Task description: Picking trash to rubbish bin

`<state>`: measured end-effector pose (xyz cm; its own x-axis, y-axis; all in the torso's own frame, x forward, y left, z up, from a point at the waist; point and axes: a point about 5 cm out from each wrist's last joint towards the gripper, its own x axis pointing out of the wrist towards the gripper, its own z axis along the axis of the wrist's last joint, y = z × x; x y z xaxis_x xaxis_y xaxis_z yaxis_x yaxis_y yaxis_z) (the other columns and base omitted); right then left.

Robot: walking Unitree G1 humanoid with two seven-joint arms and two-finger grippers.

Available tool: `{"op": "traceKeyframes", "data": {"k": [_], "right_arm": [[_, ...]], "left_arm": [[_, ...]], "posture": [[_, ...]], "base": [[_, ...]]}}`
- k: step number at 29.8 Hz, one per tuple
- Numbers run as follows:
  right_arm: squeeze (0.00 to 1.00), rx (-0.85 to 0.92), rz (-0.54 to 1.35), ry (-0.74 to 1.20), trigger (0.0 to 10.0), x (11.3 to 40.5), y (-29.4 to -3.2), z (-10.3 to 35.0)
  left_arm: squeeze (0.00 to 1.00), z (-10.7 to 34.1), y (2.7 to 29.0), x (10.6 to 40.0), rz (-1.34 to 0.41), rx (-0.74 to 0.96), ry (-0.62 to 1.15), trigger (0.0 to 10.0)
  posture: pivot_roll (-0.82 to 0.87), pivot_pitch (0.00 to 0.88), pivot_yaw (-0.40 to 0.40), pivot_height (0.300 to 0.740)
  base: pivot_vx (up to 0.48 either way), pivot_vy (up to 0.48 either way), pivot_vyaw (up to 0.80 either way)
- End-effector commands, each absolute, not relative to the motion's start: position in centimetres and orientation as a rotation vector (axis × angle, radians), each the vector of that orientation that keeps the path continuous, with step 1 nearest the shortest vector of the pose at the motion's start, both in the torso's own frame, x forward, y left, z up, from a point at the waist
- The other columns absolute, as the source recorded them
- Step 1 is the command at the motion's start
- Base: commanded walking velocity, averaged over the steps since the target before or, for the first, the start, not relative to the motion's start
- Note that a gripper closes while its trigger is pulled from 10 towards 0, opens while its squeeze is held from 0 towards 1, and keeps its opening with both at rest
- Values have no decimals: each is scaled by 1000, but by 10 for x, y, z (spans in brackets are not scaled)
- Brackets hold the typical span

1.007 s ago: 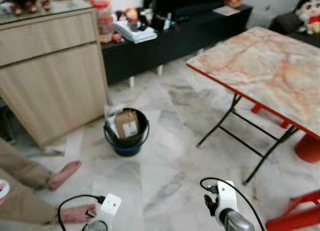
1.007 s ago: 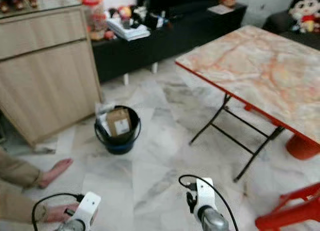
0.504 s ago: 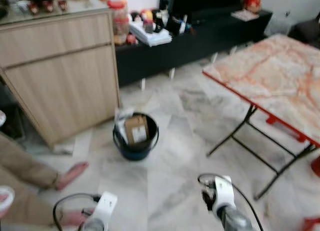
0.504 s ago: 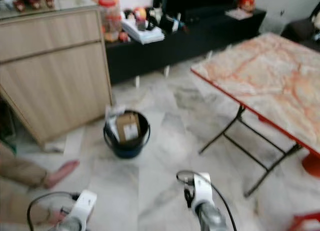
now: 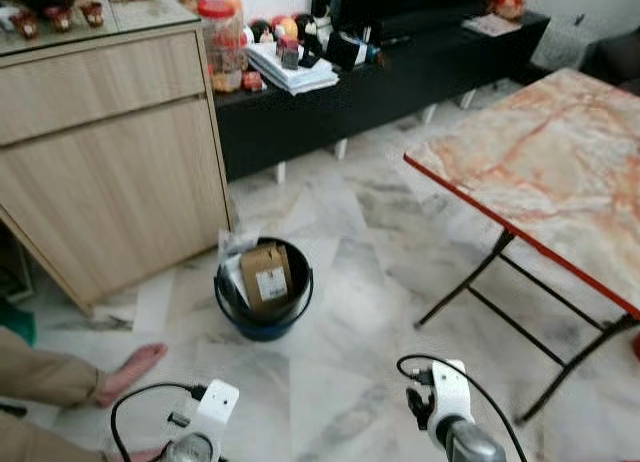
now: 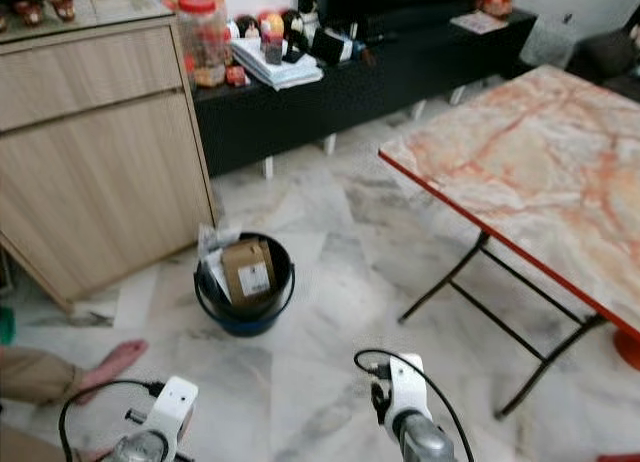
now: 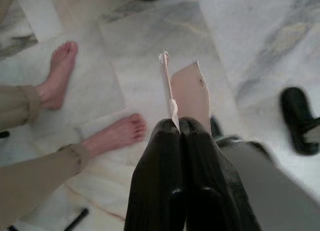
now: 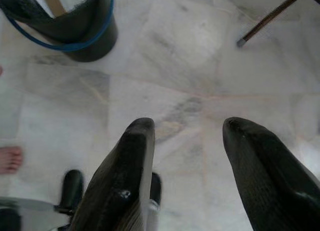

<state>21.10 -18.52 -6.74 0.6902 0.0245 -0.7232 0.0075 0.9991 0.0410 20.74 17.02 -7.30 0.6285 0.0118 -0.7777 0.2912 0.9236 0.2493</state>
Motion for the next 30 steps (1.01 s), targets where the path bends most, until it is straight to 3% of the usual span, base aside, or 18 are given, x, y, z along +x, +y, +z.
{"op": "traceKeyframes", "data": {"k": [1, 7, 14, 21, 26, 30], "right_arm": [[0, 45, -3, 811, 10000, 211, -188, -67], [0, 36, 4, 805, 10000, 213, -188, -66], [0, 34, 4, 808, 10000, 212, -188, -66], [0, 33, 2, 806, 10000, 213, -190, -66], [0, 27, 7, 808, 10000, 212, -189, -66], [0, 49, -7, 799, 10000, 213, -190, -66]], "left_arm": [[0, -76, 169, 203, -167, 366, 901, 10000], [0, -76, 168, 203, -168, 367, 901, 10000], [0, -75, 169, 204, -164, 364, 901, 10000], [0, -76, 169, 203, -163, 363, 902, 10000], [0, -75, 169, 204, -159, 362, 900, 10000], [0, -75, 169, 204, -154, 360, 899, 10000]], "posture": [[95, 125, -106, 740], [96, 130, -112, 740], [93, 138, -120, 740], [88, 139, -119, 740], [88, 139, -119, 740], [92, 137, -124, 740]], "base": [[398, 0, 0], [400, 0, 0], [401, 0, 663], [401, 0, 0], [400, 0, 693], [401, 0, 0]]}}
